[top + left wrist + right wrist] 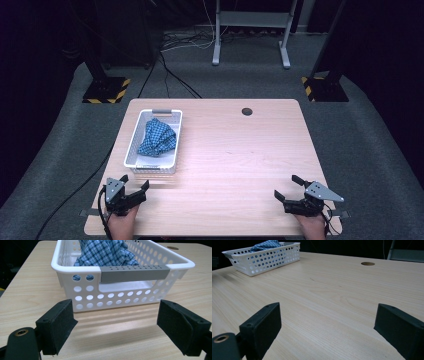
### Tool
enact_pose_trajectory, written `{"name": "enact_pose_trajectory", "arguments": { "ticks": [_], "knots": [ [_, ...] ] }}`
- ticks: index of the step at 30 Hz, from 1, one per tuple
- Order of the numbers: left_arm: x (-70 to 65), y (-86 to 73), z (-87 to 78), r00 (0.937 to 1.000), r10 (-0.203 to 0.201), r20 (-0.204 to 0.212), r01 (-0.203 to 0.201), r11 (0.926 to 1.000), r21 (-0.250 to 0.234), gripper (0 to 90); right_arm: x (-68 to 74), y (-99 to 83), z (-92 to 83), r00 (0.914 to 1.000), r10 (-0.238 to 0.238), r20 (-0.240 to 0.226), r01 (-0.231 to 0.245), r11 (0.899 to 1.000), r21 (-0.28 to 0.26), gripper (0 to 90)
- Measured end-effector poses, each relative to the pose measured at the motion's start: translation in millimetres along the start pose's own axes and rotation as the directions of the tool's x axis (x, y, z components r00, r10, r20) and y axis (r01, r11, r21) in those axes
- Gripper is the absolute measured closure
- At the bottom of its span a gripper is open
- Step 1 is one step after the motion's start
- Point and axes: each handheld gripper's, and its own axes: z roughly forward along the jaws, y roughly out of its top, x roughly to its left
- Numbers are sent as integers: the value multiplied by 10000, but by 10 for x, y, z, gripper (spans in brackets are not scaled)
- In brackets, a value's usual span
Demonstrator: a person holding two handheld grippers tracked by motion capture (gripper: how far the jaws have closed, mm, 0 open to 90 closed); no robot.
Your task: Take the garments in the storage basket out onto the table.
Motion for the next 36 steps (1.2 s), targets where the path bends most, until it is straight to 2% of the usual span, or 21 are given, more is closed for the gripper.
{"name": "enact_pose_trajectory", "arguments": {
  "ticks": [4, 10, 18, 25, 30, 36],
  "knots": [
    [11, 2, 2, 9999, -127, -26, 127, 9999, 68, 152, 0, 0, 0, 10000, 8, 5, -8, 10000, 2, 60],
    [14, 14, -1, 9999, -113, -61, 114, 9998, 185, 159, 2, 0, -1, 10000, -6, 15, 6, 10000, -8, 60],
    [16, 110, -77, 9996, -295, -18, 295, 9995, -101, 159, 4, -1, -2, 10000, -28, 14, 28, 10000, -21, 60],
    [-17, 231, -142, 9999, -127, -6, 127, 9995, -285, 161, 6, -1, -3, 10000, -60, -4, 60, 10000, -35, 60],
    [-29, 327, -186, 9995, -274, 144, 281, 9986, -452, 165, 6, -2, -4, 10000, -72, -9, 72, 10000, -46, 60],
    [-46, 417, -216, 10000, -69, 50, 71, 9985, -540, 165, 7, -3, -7, 10000, -72, -45, 72, 10000, -52, 59]
  ]
}}
